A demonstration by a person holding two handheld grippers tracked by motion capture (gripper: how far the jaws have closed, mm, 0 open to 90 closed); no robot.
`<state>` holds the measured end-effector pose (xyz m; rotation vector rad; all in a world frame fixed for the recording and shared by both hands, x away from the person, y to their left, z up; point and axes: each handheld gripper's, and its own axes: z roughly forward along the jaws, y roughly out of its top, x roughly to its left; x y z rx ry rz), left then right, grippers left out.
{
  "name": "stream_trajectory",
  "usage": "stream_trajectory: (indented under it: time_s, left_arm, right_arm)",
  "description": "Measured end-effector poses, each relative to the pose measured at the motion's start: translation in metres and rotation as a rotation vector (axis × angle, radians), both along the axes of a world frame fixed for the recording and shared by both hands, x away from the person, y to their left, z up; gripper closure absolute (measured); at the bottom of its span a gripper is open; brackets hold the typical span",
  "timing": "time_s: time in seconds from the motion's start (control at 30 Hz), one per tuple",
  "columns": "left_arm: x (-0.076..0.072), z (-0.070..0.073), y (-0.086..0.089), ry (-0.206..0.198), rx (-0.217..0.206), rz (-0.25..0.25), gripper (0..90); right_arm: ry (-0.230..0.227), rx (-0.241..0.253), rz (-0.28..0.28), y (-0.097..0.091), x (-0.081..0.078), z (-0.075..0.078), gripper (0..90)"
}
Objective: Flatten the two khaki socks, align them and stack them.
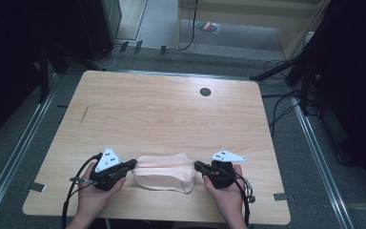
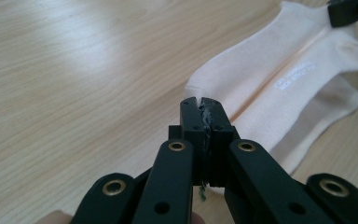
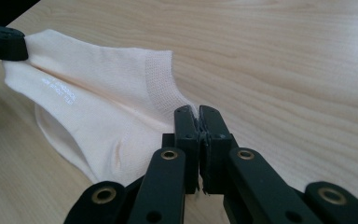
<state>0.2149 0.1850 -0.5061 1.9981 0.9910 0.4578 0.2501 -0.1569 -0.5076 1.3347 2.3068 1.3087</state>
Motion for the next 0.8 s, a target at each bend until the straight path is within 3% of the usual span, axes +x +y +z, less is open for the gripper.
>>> stream_trajectory:
  time_s: [0.1,0.23,0.37,0.5,0.6,0.63,0.7,0.77,0.8]
  left_arm:
    - [-0.006,-0.004,-0.004,-0.004,0.036,-0.006,90.0]
    - [-0.008,-0.007,-0.005,0.008,0.044,-0.015,90.0]
    - [-0.01,-0.011,-0.01,0.002,0.083,-0.023,90.0]
    - [-0.009,-0.015,-0.011,0.016,0.081,-0.027,90.0]
    - [-0.01,-0.016,-0.01,0.022,0.042,-0.038,89.9]
    - [-0.009,-0.017,-0.009,0.032,0.029,-0.04,87.2]
    - [-0.007,-0.021,-0.009,0.046,0.017,-0.022,60.0]
    - [-0.007,-0.022,-0.006,0.042,-0.006,-0.012,55.3]
    - [-0.007,-0.021,-0.003,0.042,-0.037,-0.006,53.4]
  right_arm:
    - [0.013,-0.012,0.007,0.0,-0.007,-0.004,88.0]
    - [0.025,-0.025,0.011,-0.001,-0.011,-0.01,88.0]
    - [0.029,-0.021,0.006,-0.001,-0.013,-0.012,88.0]
    - [0.031,-0.03,0.012,0.001,-0.013,-0.015,87.9]
    - [0.034,-0.024,0.023,0.002,-0.013,-0.017,86.7]
    - [0.04,-0.014,0.038,0.003,-0.014,-0.017,81.6]
    - [0.024,-0.012,0.045,0.005,-0.013,-0.02,56.6]
    - [0.016,0.004,0.028,0.005,-0.014,-0.02,53.9]
    - [0.014,0.015,0.02,0.003,-0.014,-0.02,51.9]
